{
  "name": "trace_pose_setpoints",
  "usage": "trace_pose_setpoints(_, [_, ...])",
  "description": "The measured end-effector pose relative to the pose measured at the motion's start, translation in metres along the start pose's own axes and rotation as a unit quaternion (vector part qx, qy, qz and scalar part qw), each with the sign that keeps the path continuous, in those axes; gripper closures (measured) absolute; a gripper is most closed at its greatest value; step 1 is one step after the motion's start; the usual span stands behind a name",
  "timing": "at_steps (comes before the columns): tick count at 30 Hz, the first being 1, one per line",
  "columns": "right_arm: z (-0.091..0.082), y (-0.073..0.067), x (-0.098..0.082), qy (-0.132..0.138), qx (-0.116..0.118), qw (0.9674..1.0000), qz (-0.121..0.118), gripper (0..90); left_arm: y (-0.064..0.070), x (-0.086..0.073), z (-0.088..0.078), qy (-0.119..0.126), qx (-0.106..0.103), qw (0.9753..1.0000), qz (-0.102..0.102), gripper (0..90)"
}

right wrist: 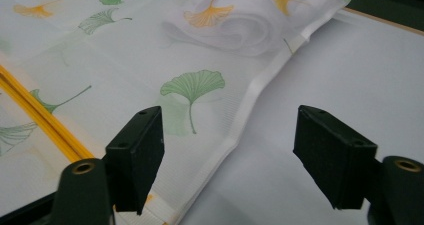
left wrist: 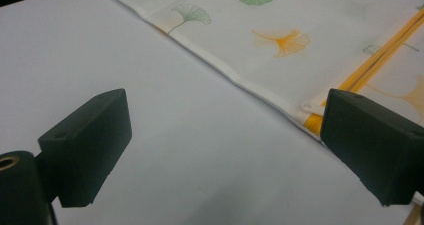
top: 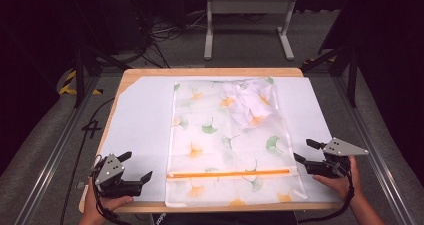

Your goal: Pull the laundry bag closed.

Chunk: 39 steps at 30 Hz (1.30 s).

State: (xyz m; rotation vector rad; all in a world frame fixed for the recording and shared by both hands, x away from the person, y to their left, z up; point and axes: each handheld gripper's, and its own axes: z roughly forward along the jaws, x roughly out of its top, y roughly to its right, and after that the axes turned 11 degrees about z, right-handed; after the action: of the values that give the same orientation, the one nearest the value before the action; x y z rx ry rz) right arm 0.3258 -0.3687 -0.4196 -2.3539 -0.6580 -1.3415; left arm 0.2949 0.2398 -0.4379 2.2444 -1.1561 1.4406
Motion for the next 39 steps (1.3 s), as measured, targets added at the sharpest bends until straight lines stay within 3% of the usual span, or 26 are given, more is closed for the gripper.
trace_pose_setpoints(5, [0.005,-0.002,0.0,-0.011,0.013,0.9999,-0.001,19.0,0.006,0.001,0.003,-0.006,-0.011,0.9999,0.005,11.5])
trace_pose_setpoints(7, [0.006,-0.004,0.003,-0.011,0.005,0.9999,-0.005,17.5,0.009,0.002,0.003,-0.01,-0.017,0.9998,0.005,11.7])
trace_pose_setpoints(12, [0.011,-0.005,0.008,-0.018,0.031,0.9993,0.001,13.6,0.013,0.001,0.002,-0.013,-0.021,0.9996,0.014,16.8])
trace_pose_setpoints(16, [0.014,-0.007,0.011,-0.024,0.051,0.9984,0.003,13.7,0.015,-0.001,-0.001,-0.018,-0.027,0.9993,0.02,26.5])
trace_pose_setpoints(20, [0.018,-0.016,0.018,-0.029,0.053,0.998,-0.016,20.1,0.017,0.0,-0.003,-0.011,-0.042,0.9988,0.022,41.8])
trace_pose_setpoints(23, [0.023,-0.024,0.025,-0.026,0.06,0.9976,-0.023,23.8,0.019,0.001,-0.002,-0.013,-0.05,0.9983,0.027,49.0])
trace_pose_setpoints(28, [0.031,-0.035,0.034,-0.03,0.074,0.9964,-0.03,30.6,0.019,0.002,0.001,-0.012,-0.056,0.998,0.024,52.4])
trace_pose_setpoints(32, [0.044,-0.05,0.044,-0.043,0.081,0.9952,-0.036,37.4,0.021,0.004,0.002,-0.017,-0.061,0.9973,0.037,66.4])
trace_pose_setpoints(33, [0.044,-0.05,0.044,-0.043,0.081,0.9952,-0.036,37.4,0.022,0.004,0.002,-0.021,-0.065,0.9968,0.04,66.4])
trace_pose_setpoints(36, [0.054,-0.06,0.05,-0.053,0.075,0.9949,-0.043,44.9,0.027,0.008,0.004,-0.033,-0.086,0.9938,0.062,79.5])
trace_pose_setpoints(39, [0.063,-0.07,0.056,-0.053,0.088,0.9933,-0.051,51.5,0.033,0.012,0.008,-0.035,-0.096,0.9921,0.072,86.9])
